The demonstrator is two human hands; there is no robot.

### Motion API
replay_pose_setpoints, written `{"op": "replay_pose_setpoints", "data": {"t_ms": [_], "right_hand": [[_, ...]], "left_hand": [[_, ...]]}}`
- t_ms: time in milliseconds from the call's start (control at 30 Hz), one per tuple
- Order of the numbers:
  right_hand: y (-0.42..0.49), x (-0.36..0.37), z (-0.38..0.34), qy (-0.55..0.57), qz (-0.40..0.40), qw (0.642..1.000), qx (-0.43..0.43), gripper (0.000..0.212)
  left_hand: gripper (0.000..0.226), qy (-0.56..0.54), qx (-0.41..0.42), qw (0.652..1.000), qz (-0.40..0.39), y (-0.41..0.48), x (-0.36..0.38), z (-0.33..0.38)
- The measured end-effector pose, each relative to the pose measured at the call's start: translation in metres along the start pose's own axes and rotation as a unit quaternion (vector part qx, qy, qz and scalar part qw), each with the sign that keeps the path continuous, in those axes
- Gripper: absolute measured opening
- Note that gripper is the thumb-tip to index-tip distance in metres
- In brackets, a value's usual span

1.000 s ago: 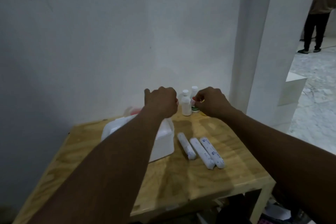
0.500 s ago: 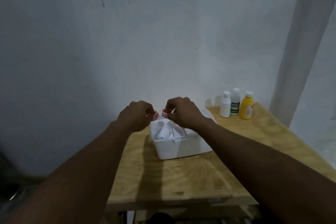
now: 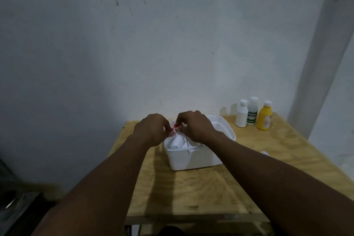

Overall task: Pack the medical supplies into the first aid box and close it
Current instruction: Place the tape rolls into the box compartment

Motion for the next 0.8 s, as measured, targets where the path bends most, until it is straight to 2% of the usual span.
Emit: {"op": "replay_pose_setpoints", "data": {"t_ms": [233, 467, 533, 633, 700, 800], "right_hand": [[0.000, 0.005, -0.003, -0.043, 0.008, 0.999, -0.001, 0.019], [-0.001, 0.005, -0.001, -0.032, -0.004, 0.999, 0.006, 0.023], [-0.005, -0.004, 0.002, -0.020, -0.005, 1.000, 0.006, 0.024], [-0.013, -0.031, 0.018, 0.017, 0.030, 0.999, 0.024, 0.024], [-0.021, -0.055, 0.041, 0.033, 0.071, 0.995, 0.064, 0.021], [-0.038, -0.084, 0.088, 0.023, 0.102, 0.983, 0.152, 0.020]], "left_hand": [[0.020, -0.089, -0.012, 0.996, 0.006, -0.006, 0.002, -0.010], [0.025, -0.173, -0.031, 0.984, 0.041, -0.015, 0.006, -0.014], [0.029, -0.252, -0.072, 0.963, 0.070, -0.020, 0.007, -0.019], [0.024, -0.366, -0.159, 0.911, 0.105, -0.027, 0.021, -0.031], [0.030, -0.397, -0.200, 0.888, 0.118, -0.032, 0.034, -0.034], [0.037, -0.397, -0.225, 0.879, 0.137, -0.039, 0.045, -0.030]]}}
Point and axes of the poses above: each hand's wrist, its own y-axis towards the middle knuckle, its own x-axis out of the palm, z = x × y, the point moved 9 cm from there along y, towards the middle knuckle, and after that the axes turned 9 degrees about -y, right-handed, at the moved point
